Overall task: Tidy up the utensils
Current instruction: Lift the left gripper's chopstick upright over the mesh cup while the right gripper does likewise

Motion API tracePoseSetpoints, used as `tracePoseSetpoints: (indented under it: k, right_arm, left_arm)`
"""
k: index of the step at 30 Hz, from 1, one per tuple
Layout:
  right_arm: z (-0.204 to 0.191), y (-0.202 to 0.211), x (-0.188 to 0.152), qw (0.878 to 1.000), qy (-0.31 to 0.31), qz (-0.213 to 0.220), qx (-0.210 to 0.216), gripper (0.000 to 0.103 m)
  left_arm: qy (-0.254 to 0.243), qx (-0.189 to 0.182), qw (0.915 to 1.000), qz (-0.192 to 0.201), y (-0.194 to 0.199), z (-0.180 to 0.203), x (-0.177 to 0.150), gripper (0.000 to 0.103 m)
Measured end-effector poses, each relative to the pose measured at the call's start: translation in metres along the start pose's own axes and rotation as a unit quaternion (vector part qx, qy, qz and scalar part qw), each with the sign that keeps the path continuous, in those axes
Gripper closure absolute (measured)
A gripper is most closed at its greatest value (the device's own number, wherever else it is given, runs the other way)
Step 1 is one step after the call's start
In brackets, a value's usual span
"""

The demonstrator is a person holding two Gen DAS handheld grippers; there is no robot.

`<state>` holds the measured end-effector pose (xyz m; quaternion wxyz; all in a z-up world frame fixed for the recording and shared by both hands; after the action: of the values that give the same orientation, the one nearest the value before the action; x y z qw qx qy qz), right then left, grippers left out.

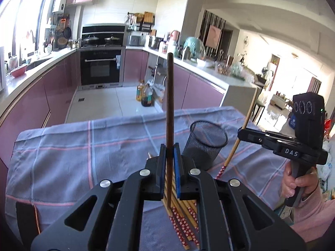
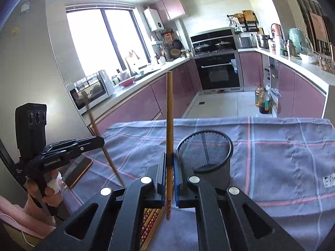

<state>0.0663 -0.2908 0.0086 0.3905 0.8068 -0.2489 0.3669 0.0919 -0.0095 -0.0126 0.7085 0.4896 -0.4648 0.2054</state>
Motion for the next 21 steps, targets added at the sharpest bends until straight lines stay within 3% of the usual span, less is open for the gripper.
tracePoseSetpoints:
  k: [9,17,21]
  right_arm:
    - [-0.012,0.023,0.053,0.998,0.034,0.045,0.010,0.097]
    - [-0.008,0.030,0.084,0.996,0.053,0.076,-0.007,0.097]
    - [0.003,0.020,0.088,0.996,0.054,0.072,-0.026,0.097]
  left_arm:
    - [-0.001,-0.029,0.9975,0.065,0.016,0.012,0.059,0.095]
    - [-0.007,-0.065,0.9937,0.091,0.010,0.037,0.103,0.095]
    - [-0.013,-0.071,0.9944,0.077,-0.008,0.051,0.112,0.095]
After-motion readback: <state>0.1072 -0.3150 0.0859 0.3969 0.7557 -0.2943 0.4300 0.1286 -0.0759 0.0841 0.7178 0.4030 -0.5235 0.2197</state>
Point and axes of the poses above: each gripper's, at about its wrist camera, not at the fingertips, and y roughly against the way its jaws point, z to its right, x to its top, the point moved 2 cm from there along -y, roughly the way its jaws point, and after that the axes turned 7 degrees about -y, right-handed, at the moved point
